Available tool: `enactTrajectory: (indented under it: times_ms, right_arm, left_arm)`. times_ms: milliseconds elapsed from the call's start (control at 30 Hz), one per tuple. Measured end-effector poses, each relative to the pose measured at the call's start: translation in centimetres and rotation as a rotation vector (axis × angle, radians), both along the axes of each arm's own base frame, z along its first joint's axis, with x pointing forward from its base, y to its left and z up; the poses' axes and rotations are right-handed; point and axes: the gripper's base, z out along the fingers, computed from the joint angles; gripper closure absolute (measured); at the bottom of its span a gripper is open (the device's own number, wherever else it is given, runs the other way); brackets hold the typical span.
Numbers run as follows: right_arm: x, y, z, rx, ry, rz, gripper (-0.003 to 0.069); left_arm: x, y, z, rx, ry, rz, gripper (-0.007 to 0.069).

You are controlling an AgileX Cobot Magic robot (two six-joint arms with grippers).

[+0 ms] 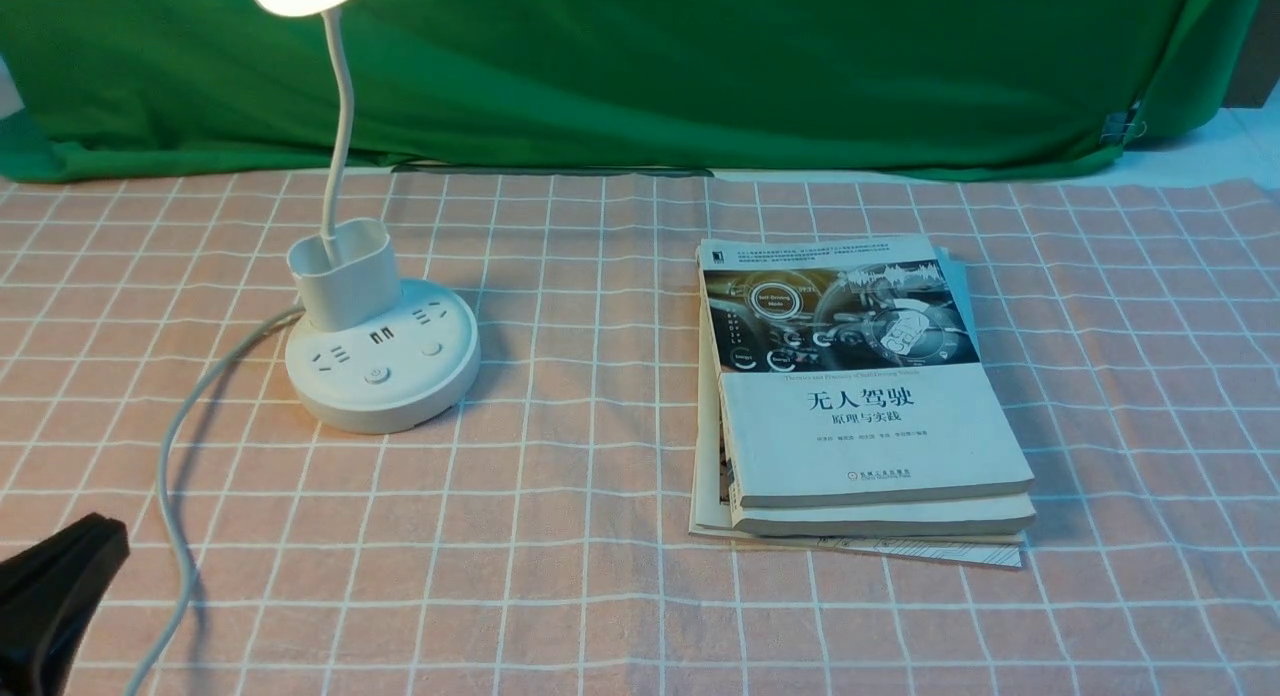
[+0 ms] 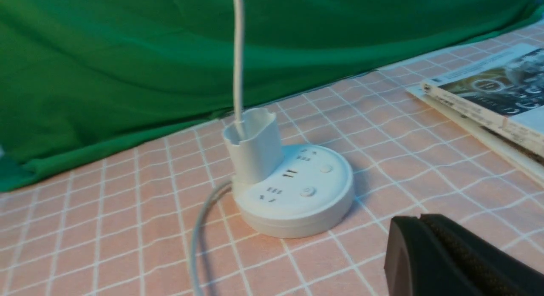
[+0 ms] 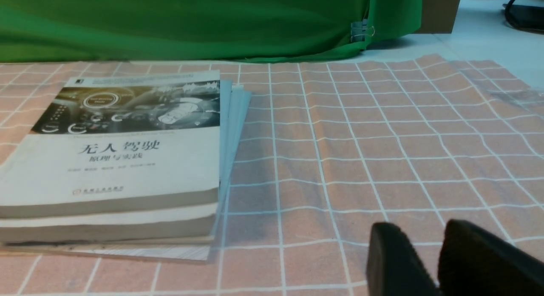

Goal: Turn on the table lamp on the pink coffee tablecloth with your hand.

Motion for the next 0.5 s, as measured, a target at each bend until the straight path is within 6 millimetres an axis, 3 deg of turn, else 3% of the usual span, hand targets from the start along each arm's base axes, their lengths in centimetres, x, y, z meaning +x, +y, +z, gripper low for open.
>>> enactTrajectory:
  times_ms: [167, 367, 500]
  right_arm:
    - [0.0, 0.0, 0.0, 0.0, 0.0, 0.0, 0.0419]
    - [0.0, 0.0, 0.0, 0.0, 0.0, 0.0, 0.0419]
    - [0.0, 0.0, 0.0, 0.0, 0.0, 0.0, 0.0419]
  left_arm:
    - [-0.8, 1.0, -2.1, -0.039, -0.052, 0.122, 0.0603]
    - [-1.4, 1.7, -1.8, -0.078, -0.137, 0.23, 0.0603]
    - [-1.4, 1.7, -2.2, -0.047, -0.103, 0.234, 0.0603]
